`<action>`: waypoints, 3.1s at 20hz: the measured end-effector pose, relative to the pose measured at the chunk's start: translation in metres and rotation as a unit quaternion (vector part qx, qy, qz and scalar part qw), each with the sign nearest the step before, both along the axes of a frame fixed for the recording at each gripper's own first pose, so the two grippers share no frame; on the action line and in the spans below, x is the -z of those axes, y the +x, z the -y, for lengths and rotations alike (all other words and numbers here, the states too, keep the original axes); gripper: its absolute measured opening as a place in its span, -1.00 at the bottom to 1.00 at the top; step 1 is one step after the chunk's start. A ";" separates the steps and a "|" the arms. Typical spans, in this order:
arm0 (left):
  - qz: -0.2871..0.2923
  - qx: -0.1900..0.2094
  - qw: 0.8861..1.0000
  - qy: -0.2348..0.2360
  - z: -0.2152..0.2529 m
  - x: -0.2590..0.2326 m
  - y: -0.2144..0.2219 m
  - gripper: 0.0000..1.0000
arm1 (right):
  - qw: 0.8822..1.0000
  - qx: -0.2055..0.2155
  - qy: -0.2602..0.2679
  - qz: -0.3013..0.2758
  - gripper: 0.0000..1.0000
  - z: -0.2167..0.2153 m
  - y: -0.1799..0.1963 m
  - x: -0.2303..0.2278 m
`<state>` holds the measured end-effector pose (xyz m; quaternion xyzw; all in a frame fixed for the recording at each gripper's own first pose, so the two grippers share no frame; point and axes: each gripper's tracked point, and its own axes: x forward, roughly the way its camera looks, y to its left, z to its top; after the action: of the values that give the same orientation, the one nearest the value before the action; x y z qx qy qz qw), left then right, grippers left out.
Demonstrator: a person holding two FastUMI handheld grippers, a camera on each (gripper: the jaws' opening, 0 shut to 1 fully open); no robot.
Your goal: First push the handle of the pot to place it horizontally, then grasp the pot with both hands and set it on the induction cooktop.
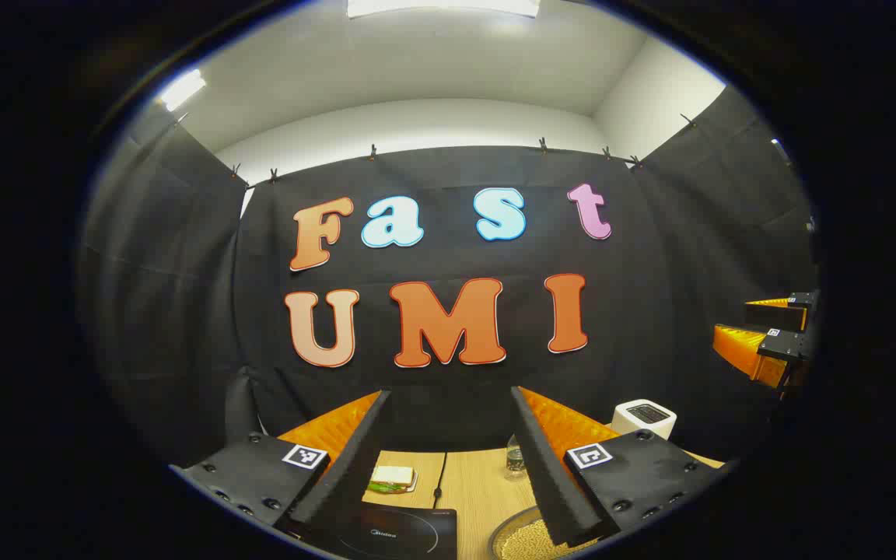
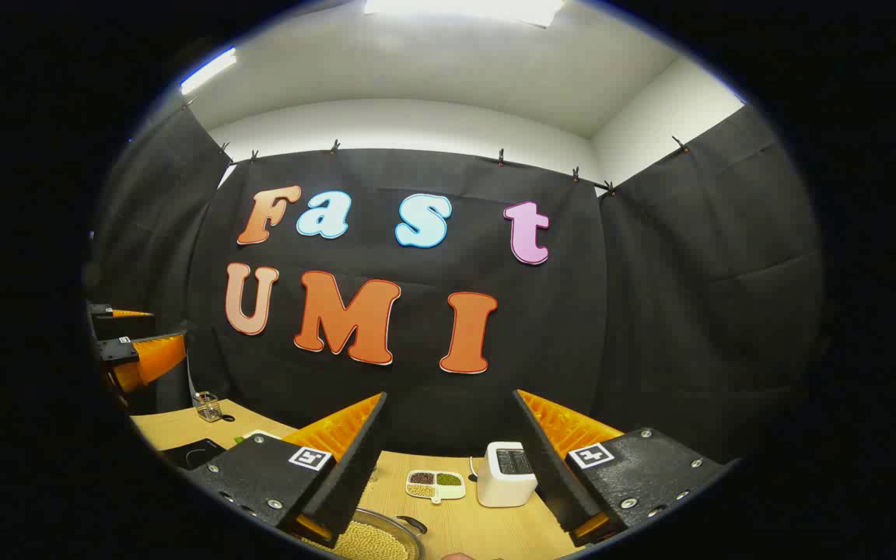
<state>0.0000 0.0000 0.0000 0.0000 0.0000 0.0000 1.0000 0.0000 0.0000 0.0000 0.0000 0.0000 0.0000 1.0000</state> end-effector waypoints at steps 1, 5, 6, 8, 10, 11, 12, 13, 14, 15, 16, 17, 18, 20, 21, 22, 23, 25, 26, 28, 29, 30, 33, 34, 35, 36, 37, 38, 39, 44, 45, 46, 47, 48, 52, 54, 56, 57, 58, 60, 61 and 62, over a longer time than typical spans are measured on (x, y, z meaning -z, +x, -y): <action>0.002 0.000 1.000 0.003 0.000 -0.002 0.001 0.93 | 1.000 0.000 0.000 0.000 0.90 0.000 0.001 0.000; 0.004 0.002 1.000 0.005 0.002 -0.002 0.000 0.92 | 1.000 0.003 -0.001 0.000 0.90 0.001 -0.001 -0.001; 0.006 0.003 1.000 0.006 0.002 -0.003 0.000 0.92 | 1.000 0.003 -0.001 0.000 0.90 0.002 -0.001 -0.001; 0.009 0.002 1.000 0.011 0.000 -0.004 0.001 0.92 | 1.000 0.004 -0.001 -0.002 0.94 0.002 -0.001 0.000; 0.010 0.003 1.000 0.011 0.001 -0.002 -0.001 0.92 | 1.000 0.005 -0.003 -0.001 0.90 0.002 -0.001 -0.001; 0.011 0.006 1.000 0.011 0.004 -0.003 -0.001 0.92 | 1.000 0.006 -0.005 0.000 0.90 0.003 -0.001 -0.001; 0.012 0.007 1.000 0.011 0.004 -0.005 -0.002 0.93 | 1.000 0.008 -0.005 -0.003 0.90 0.003 -0.002 0.001; 0.013 0.008 1.000 0.011 0.004 -0.004 -0.002 0.93 | 1.000 0.008 -0.005 -0.007 0.90 0.003 -0.001 0.003; 0.013 0.008 1.000 0.010 0.004 -0.003 -0.002 0.93 | 1.000 0.008 -0.003 -0.010 0.90 0.003 -0.002 0.004; 0.013 0.010 1.000 0.007 0.004 -0.003 -0.002 0.93 | 1.000 0.009 -0.002 -0.011 0.90 0.003 -0.002 0.004; 0.013 0.012 1.000 0.005 0.006 -0.003 -0.002 0.93 | 1.000 0.011 0.000 -0.009 0.90 0.004 -0.003 0.002; 0.016 0.014 1.000 0.003 0.007 -0.004 -0.003 0.93 | 1.000 0.014 0.001 -0.007 0.90 0.006 -0.003 0.002; 0.018 0.016 1.000 0.001 0.008 -0.005 -0.003 0.93 | 1.000 0.015 0.001 -0.006 0.90 0.007 -0.003 0.002; 0.018 0.018 1.000 -0.001 0.008 -0.003 -0.003 0.93 | 1.000 0.017 0.001 -0.006 0.90 0.009 -0.005 0.004; 0.015 0.019 1.000 -0.002 0.010 -0.001 -0.003 0.93 | 1.000 0.018 0.001 -0.005 0.90 0.009 -0.006 0.004; 0.013 0.020 1.000 -0.003 0.011 0.001 -0.003 0.94 | 1.000 0.018 0.001 -0.004 0.90 0.010 -0.006 0.005; 0.011 0.020 1.000 -0.004 0.012 0.002 -0.001 0.92 | 1.000 0.017 0.000 -0.002 0.90 0.010 -0.006 0.004; 0.006 0.021 1.000 -0.003 0.014 0.006 -0.001 0.93 | 1.000 0.016 0.000 -0.002 0.90 0.012 -0.006 0.006; 0.004 0.021 1.000 -0.002 0.016 0.007 -0.001 0.93 | 1.000 0.015 0.001 -0.002 0.90 0.013 -0.006 0.008; -0.001 0.022 1.000 0.003 0.018 0.011 0.000 0.93 | 1.000 0.014 0.002 -0.005 0.90 0.014 -0.006 0.012; -0.005 0.022 1.000 0.004 0.020 0.013 0.000 0.93 | 1.000 0.014 0.002 -0.007 0.90 0.014 -0.005 0.014; -0.010 0.022 1.000 0.004 0.021 0.016 0.000 0.93 | 1.000 0.013 0.002 -0.010 0.90 0.014 -0.004 0.017; -0.036 0.026 0.999 -0.002 0.026 0.033 0.001 0.93 | 1.000 0.010 -0.001 -0.020 0.90 0.014 -0.002 0.028; -0.046 0.026 0.999 -0.003 0.027 0.040 0.002 0.93 | 1.000 0.008 -0.002 -0.024 0.90 0.015 -0.002 0.032; -0.056 0.026 0.998 -0.004 0.028 0.047 0.003 0.92 | 1.000 0.007 -0.003 -0.027 0.90 0.015 -0.002 0.036; -0.065 0.027 0.997 -0.003 0.028 0.052 0.004 0.93 | 0.999 0.006 -0.004 -0.031 0.91 0.016 -0.001 0.040; -0.075 0.029 0.997 0.000 0.032 0.058 0.001 0.92 | 0.999 0.005 -0.005 -0.035 0.90 0.017 -0.001 0.044; -0.082 0.029 0.996 0.006 0.033 0.065 0.002 0.85 | 0.999 0.004 -0.007 -0.038 0.90 0.018 0.000 0.047; -0.089 0.029 0.996 0.014 0.035 0.069 0.001 0.78 | 0.999 0.002 -0.007 -0.042 0.90 0.018 0.000 0.051; -0.161 0.036 0.986 0.028 0.049 0.115 -0.012 -0.41 | 0.998 -0.012 -0.005 -0.055 0.90 0.016 0.005 0.066; -0.182 0.043 0.982 0.018 0.055 0.127 -0.014 -0.70 | 0.998 -0.015 -0.007 -0.057 0.91 0.015 0.006 0.068; -0.203 0.057 0.978 0.004 0.065 0.139 -0.019 -0.84 | 0.998 -0.018 -0.007 -0.060 0.90 0.015 0.006 0.072; -0.227 0.063 0.972 -0.005 0.072 0.149 -0.027 -0.82 | 0.998 -0.022 -0.007 -0.064 0.90 0.015 0.007 0.076; -0.251 0.069 0.966 -0.012 0.076 0.164 -0.029 -0.82 | 0.997 -0.026 -0.007 -0.068 0.90 0.015 0.006 0.079; -0.343 0.083 0.935 -0.034 0.091 0.210 -0.055 -0.84 | 0.996 -0.039 -0.008 -0.079 0.91 0.016 0.008 0.093; -0.390 0.081 0.916 -0.052 0.095 0.234 -0.070 -0.85 | 0.995 -0.044 -0.007 -0.086 0.91 0.018 0.008 0.101; -0.427 0.075 0.899 -0.064 0.099 0.248 -0.086 -0.84 | 0.994 -0.050 -0.005 -0.094 0.91 0.020 0.008 0.109; -0.447 0.071 0.889 -0.068 0.101 0.258 -0.092 -0.85 | 0.994 -0.052 -0.003 -0.097 0.91 0.022 0.008 0.112; -0.464 0.067 0.880 -0.074 0.105 0.266 -0.100 -0.89 | 0.993 -0.054 -0.002 -0.101 0.91 0.024 0.007 0.117; -0.497 0.058 0.862 -0.086 0.109 0.280 -0.116 -0.84 | 0.993 -0.057 0.000 -0.107 0.91 0.028 0.008 0.124; -0.511 0.053 0.853 -0.090 0.111 0.288 -0.122 -0.84 | 0.992 -0.059 0.001 -0.109 0.91 0.031 0.008 0.127; -0.522 0.047 0.847 -0.094 0.111 0.294 -0.128 -0.84 | 0.992 -0.061 0.003 -0.113 0.91 0.034 0.007 0.132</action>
<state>-0.1284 -0.1111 -0.2943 -0.0936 0.5215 -0.0474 0.8468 0.0067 -0.0337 -0.1315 0.0028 0.1131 0.0610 0.9917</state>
